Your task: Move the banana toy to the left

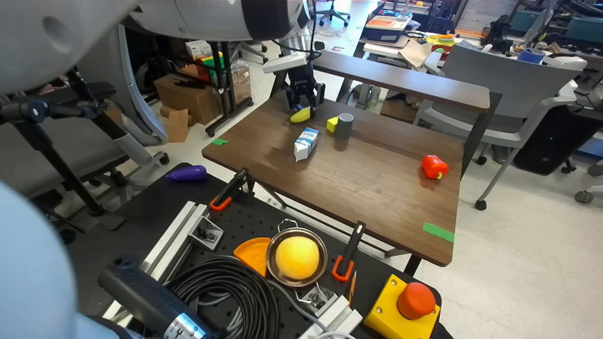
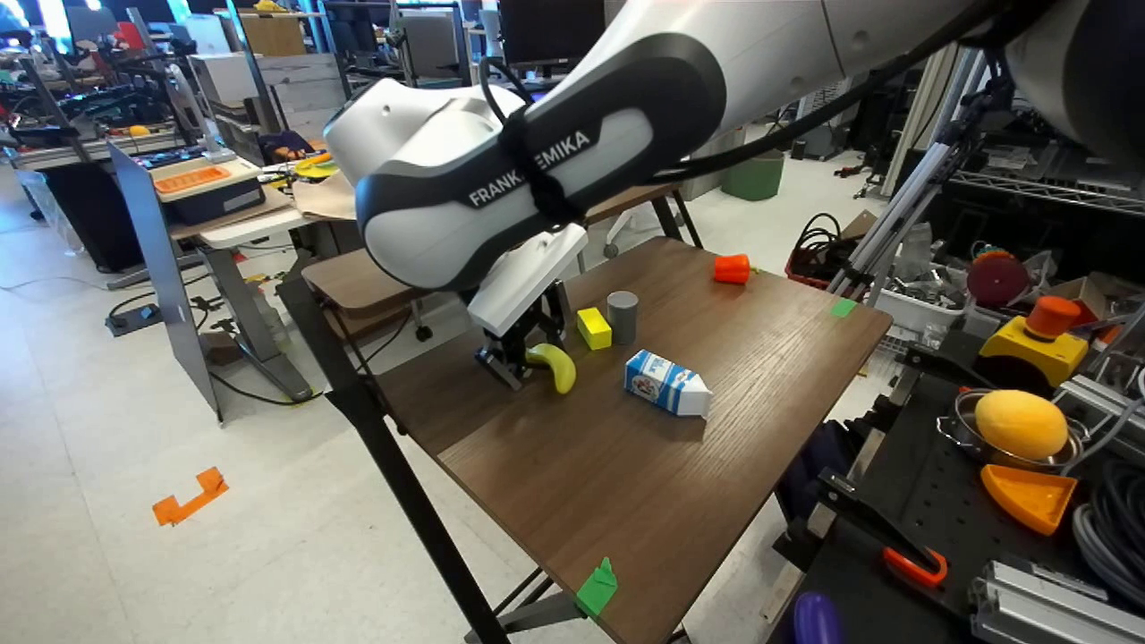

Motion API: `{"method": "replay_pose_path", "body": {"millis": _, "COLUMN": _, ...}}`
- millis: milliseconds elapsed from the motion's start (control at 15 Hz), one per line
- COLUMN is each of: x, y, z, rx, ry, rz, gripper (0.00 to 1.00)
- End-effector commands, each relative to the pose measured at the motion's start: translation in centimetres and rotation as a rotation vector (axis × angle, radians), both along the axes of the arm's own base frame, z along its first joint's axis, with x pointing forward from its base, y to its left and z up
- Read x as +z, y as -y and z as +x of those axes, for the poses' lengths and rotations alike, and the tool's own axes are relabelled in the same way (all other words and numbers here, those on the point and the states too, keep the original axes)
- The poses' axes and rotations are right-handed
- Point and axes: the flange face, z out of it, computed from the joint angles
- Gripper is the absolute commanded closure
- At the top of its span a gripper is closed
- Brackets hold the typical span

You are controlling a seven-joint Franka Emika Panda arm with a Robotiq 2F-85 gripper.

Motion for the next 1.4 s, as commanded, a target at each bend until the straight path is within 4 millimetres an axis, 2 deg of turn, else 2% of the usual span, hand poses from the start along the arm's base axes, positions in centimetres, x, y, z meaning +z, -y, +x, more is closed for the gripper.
{"method": "replay_pose_path", "body": {"millis": 0, "x": 0.1, "y": -0.4, "z": 0.2, "rx": 0.008, "ry": -0.005, "rz": -0.001, "gripper": 0.47}}
{"method": "replay_pose_path", "body": {"millis": 67, "x": 0.2, "y": -0.4, "z": 0.2, "rx": 0.013, "ry": -0.001, "rz": -0.007, "gripper": 0.45}}
{"method": "replay_pose_path", "body": {"millis": 467, "x": 1.5, "y": -0.7, "z": 0.8, "rx": 0.028, "ry": 0.029, "rz": 0.006, "gripper": 0.03}}
{"method": "replay_pose_path", "body": {"millis": 533, "x": 1.8, "y": -0.7, "z": 0.9, "rx": 0.030, "ry": 0.034, "rz": 0.010, "gripper": 0.00}}
{"method": "replay_pose_path", "body": {"millis": 1333, "x": 5.1, "y": -1.1, "z": 2.2, "rx": 0.057, "ry": 0.096, "rz": 0.052, "gripper": 0.00}}
